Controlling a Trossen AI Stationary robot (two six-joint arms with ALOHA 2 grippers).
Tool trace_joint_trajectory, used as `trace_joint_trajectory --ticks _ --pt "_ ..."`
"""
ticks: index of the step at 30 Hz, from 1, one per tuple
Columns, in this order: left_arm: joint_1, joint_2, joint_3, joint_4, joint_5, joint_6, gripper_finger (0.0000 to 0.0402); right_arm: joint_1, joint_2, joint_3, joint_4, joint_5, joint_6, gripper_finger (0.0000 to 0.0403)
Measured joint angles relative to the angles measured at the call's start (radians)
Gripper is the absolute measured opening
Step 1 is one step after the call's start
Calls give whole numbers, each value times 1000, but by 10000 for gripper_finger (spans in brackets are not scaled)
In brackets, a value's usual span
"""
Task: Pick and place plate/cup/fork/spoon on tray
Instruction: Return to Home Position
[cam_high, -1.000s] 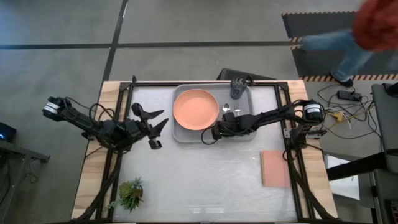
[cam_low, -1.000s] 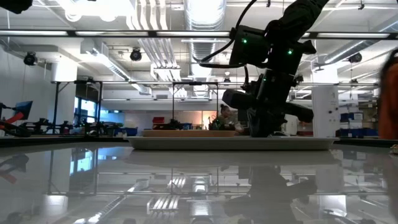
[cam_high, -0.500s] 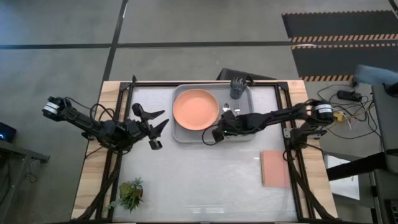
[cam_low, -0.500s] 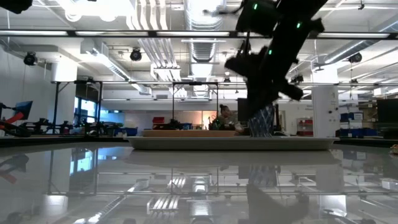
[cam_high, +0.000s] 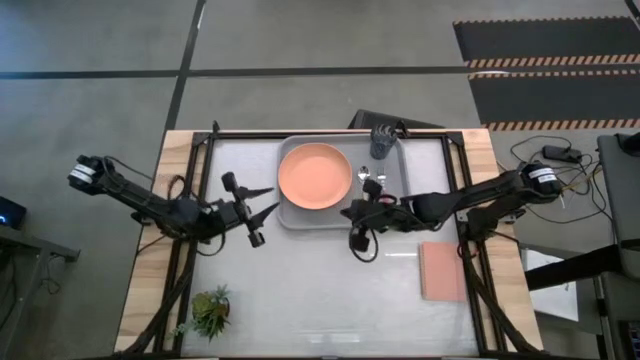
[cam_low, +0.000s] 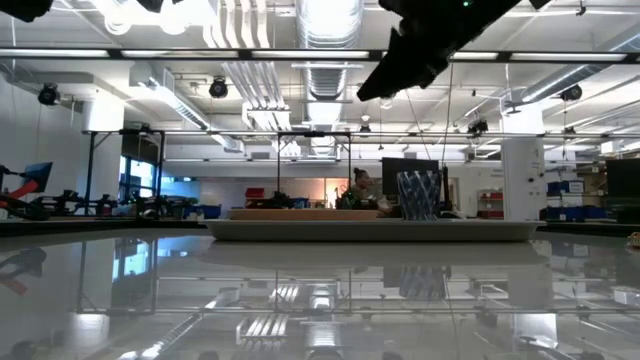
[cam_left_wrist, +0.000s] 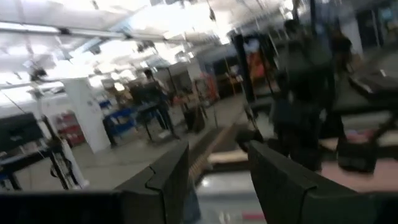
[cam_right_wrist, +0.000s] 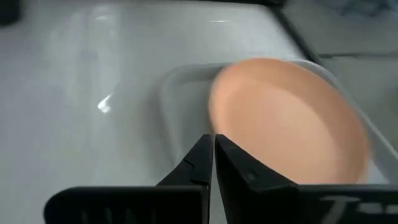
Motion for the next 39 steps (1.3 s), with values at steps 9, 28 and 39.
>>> trace_joint_trajectory --ticks 9,28,39 --pt "-4 -6 0 -452 279 -230 148 7 -10 -49 75 -278 -234 9" --pt "104 -14 0 -596 699 -335 7 -51 -295 -283 213 -311 -385 9" --pt "319 -14 -28 -597 997 -354 1 -56 -510 -407 305 -393 -434 9"
